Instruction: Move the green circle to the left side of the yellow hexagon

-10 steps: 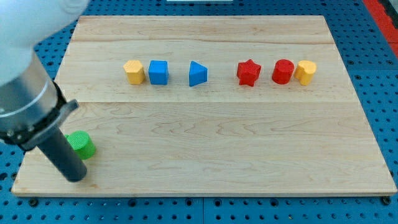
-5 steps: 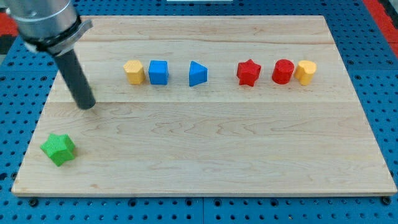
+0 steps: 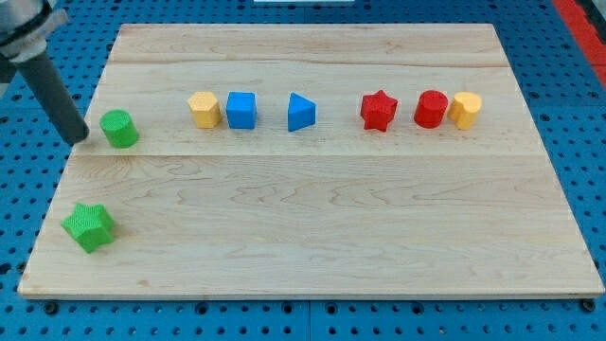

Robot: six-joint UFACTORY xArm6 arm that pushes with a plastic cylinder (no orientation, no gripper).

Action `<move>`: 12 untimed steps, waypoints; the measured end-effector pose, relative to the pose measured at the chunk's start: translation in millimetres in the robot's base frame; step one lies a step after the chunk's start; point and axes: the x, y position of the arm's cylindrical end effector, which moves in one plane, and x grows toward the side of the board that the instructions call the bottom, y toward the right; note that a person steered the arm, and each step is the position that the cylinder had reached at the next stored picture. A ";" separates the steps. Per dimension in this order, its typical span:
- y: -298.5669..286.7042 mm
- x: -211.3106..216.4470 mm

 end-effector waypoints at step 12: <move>101.9 48.9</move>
